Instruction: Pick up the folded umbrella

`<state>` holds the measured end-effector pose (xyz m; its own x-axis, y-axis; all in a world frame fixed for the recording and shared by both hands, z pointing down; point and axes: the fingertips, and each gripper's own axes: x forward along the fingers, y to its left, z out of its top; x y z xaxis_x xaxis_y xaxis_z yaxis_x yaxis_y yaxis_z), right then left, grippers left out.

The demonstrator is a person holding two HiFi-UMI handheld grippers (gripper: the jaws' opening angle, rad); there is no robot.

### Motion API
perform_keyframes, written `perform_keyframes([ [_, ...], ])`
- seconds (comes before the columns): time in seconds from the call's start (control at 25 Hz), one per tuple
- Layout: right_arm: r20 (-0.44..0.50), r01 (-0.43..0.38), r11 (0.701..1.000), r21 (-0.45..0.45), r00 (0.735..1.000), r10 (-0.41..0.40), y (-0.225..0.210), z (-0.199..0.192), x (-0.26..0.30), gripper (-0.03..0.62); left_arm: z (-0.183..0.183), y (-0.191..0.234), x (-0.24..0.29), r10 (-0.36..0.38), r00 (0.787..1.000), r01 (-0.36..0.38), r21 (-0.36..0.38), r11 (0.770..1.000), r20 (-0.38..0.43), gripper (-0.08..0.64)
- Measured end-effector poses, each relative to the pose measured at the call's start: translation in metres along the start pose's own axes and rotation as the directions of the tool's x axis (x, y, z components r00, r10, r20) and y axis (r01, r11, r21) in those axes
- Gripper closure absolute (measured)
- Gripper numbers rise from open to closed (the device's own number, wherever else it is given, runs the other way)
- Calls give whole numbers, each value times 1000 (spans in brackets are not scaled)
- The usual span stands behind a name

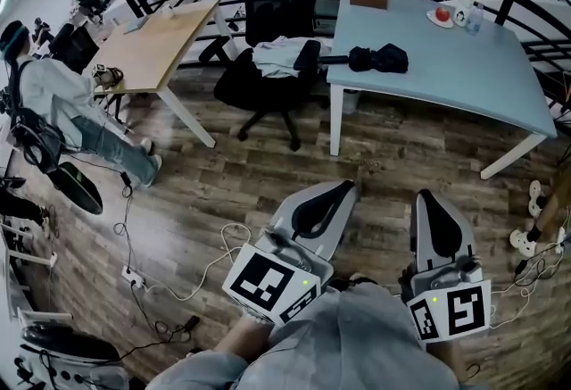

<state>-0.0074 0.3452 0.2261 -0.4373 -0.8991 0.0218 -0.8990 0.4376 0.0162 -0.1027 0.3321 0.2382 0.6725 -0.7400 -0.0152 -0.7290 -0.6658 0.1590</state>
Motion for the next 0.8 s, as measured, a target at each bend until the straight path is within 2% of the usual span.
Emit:
perform_keyframes([
  [0.32, -18, 50, 999, -17, 999, -51, 24, -10, 1, 592, -6, 23, -21, -12, 1000, 12, -21, 1000, 13, 555],
  [0.56, -26, 37, 999, -19, 999, -37, 41, -13, 6, 592, -3, 31, -30, -10, 1000, 10, -15, 1000, 24, 555],
  [0.8, -24, 19, 1000, -22, 1000, -19, 34, -11, 20, 592, 0, 45, -19, 13, 999, -13, -28, 1000, 31, 555],
])
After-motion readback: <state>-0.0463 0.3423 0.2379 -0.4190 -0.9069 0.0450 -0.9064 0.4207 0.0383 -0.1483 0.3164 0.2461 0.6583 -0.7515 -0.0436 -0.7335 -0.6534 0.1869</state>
